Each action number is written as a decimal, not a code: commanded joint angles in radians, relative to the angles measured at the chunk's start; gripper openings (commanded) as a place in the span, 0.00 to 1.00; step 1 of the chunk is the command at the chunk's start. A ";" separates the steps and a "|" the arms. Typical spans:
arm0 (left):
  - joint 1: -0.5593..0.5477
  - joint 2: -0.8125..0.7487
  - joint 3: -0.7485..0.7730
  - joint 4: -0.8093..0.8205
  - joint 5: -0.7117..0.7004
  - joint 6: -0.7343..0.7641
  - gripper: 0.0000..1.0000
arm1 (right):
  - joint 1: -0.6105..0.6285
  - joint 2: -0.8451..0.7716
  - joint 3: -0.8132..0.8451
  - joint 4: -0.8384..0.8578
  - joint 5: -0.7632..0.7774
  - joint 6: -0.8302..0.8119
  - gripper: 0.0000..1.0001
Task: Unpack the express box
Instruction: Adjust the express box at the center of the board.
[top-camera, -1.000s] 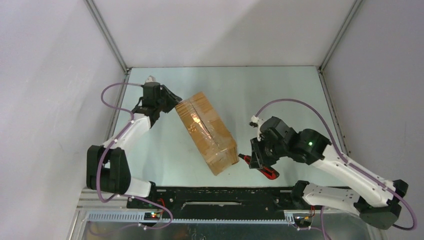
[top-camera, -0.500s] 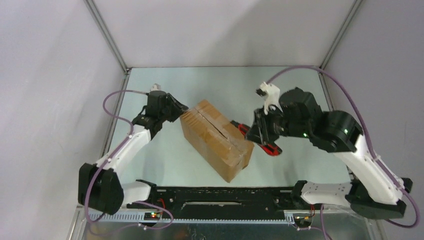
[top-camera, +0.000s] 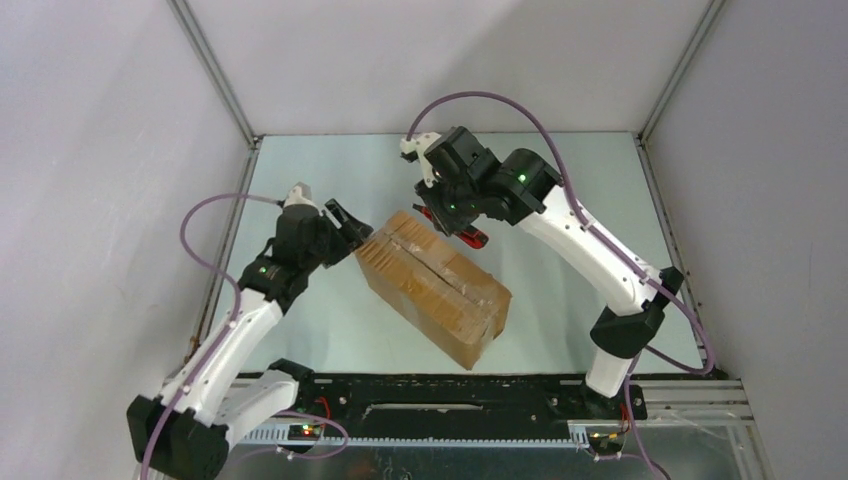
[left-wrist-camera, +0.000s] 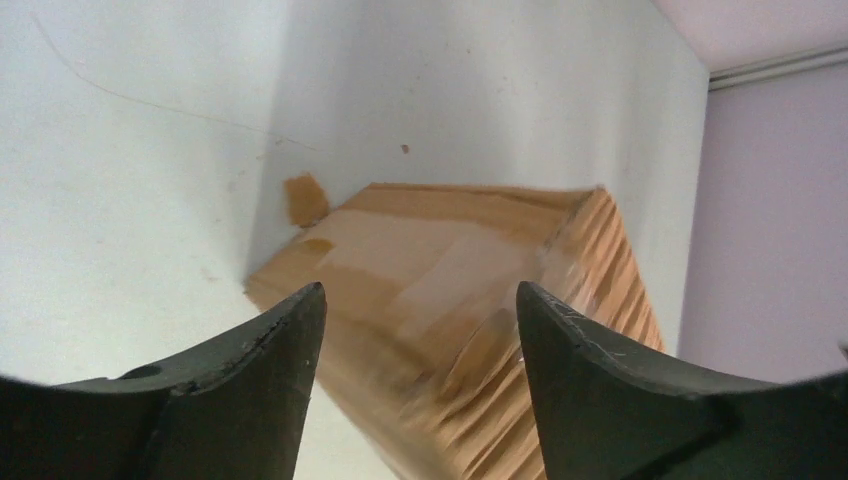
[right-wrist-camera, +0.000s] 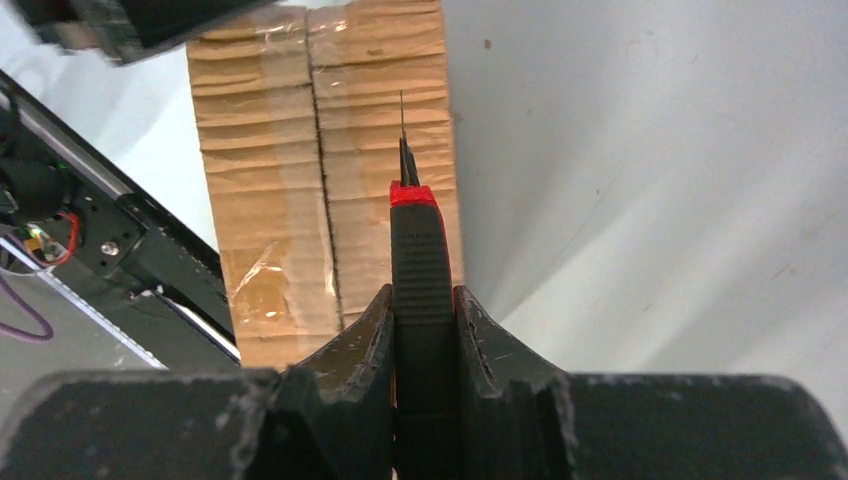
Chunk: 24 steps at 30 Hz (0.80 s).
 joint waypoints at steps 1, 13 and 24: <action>0.007 -0.100 0.062 -0.126 -0.061 0.098 0.82 | -0.032 -0.033 -0.003 0.010 0.029 -0.032 0.00; 0.016 -0.151 -0.038 -0.026 0.182 -0.031 0.97 | -0.092 -0.100 -0.172 0.016 0.087 0.058 0.00; 0.016 -0.206 0.034 -0.093 0.194 0.088 0.85 | -0.054 -0.167 -0.170 0.034 0.023 0.069 0.00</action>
